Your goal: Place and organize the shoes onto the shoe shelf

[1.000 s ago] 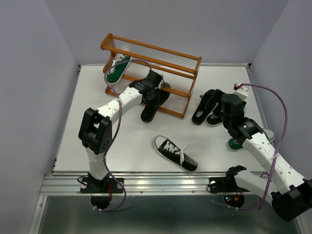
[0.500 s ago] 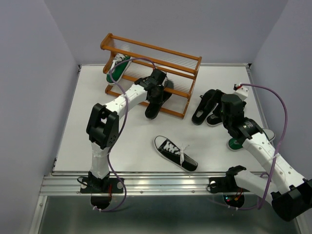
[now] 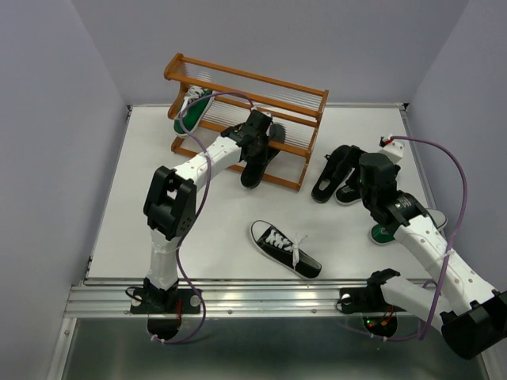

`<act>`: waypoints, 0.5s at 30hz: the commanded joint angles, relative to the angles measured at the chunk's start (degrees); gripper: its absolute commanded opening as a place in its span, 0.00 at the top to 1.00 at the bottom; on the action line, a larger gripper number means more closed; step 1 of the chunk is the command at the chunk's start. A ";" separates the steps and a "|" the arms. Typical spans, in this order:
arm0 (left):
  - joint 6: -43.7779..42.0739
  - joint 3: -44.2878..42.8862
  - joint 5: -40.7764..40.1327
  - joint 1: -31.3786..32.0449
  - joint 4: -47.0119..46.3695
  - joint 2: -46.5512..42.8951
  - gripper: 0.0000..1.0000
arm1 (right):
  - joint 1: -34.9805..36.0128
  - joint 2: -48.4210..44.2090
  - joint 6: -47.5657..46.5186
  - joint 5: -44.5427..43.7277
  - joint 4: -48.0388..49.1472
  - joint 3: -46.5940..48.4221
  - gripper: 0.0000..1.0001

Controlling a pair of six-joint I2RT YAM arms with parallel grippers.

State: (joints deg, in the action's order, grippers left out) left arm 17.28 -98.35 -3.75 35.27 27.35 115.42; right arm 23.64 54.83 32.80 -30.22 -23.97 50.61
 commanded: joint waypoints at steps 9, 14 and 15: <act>-0.40 -4.22 1.02 1.03 -2.75 -1.07 0.61 | -0.08 -0.16 -0.28 -0.98 0.50 1.95 0.00; -0.32 -2.21 0.06 2.09 -1.78 -3.53 0.55 | -0.08 -0.34 0.16 -0.90 0.50 1.42 0.00; 0.12 -1.68 -0.12 2.26 -1.69 -4.31 0.55 | -0.08 -0.34 0.16 -0.81 0.50 1.33 0.00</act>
State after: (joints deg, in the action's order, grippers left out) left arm 17.23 -100.29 -3.11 36.62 25.96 117.12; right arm 23.64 54.85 32.80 -30.22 -24.01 50.61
